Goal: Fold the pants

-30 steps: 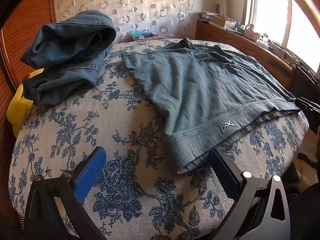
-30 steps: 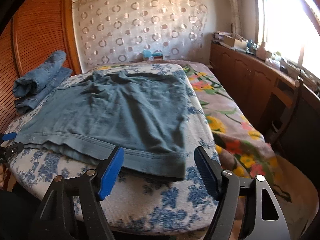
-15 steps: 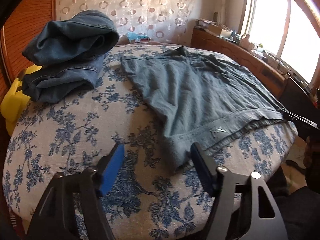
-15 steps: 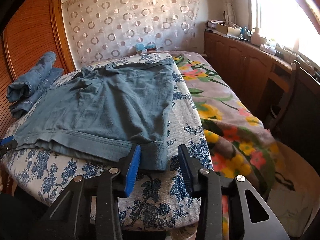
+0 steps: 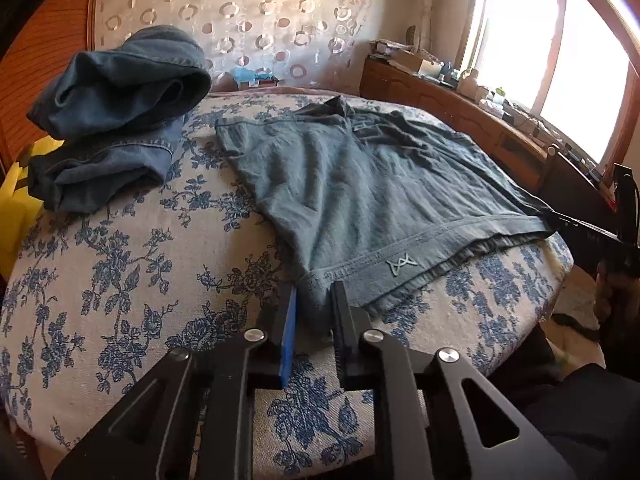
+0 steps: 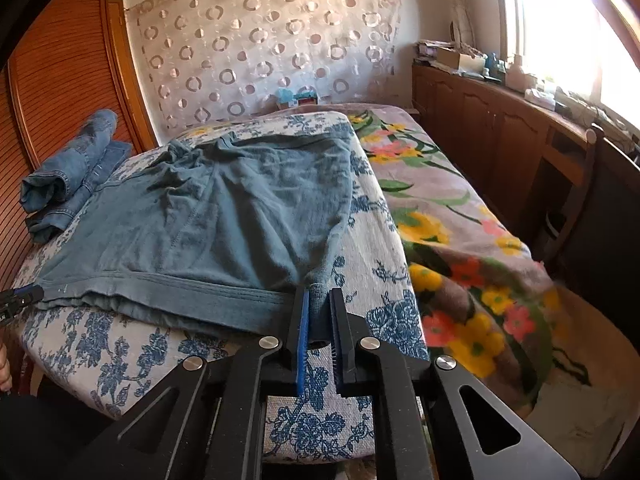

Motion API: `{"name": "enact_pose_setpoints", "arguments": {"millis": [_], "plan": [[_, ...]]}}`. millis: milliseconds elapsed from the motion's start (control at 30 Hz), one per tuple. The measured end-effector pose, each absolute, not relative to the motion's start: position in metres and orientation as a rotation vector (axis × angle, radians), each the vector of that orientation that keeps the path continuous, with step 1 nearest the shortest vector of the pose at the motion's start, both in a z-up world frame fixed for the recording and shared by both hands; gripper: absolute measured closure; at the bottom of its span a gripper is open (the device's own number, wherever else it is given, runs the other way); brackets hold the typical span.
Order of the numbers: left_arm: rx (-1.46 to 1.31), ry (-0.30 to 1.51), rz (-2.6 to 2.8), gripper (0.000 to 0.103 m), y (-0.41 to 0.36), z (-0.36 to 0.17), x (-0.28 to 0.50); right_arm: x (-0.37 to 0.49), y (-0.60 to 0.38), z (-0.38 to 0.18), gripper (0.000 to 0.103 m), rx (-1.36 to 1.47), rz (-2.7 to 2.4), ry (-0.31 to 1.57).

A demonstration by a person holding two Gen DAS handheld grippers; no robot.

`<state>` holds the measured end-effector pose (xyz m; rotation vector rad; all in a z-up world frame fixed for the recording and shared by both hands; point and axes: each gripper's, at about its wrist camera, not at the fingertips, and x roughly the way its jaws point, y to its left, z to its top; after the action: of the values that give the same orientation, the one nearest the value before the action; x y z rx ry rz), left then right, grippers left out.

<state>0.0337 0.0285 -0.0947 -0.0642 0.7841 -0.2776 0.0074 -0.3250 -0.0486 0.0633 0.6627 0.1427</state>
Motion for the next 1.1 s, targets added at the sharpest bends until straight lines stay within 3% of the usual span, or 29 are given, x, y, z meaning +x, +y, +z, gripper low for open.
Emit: {"name": "enact_pose_setpoints", "arguments": {"millis": [500,1033,1100], "plan": [[-0.070,0.775,-0.305,0.088,0.036,-0.073,0.021,0.002,-0.324,-0.042,0.095,0.046,0.181,0.642],[-0.061,0.839,-0.299,0.088,0.035,-0.096,0.029,0.020,-0.322,-0.066,0.093,0.051,0.185,0.725],[-0.064,0.840,-0.290,0.082,0.036,-0.097,0.028,0.022,-0.324,-0.069,0.092,0.062,0.185,0.735]]}}
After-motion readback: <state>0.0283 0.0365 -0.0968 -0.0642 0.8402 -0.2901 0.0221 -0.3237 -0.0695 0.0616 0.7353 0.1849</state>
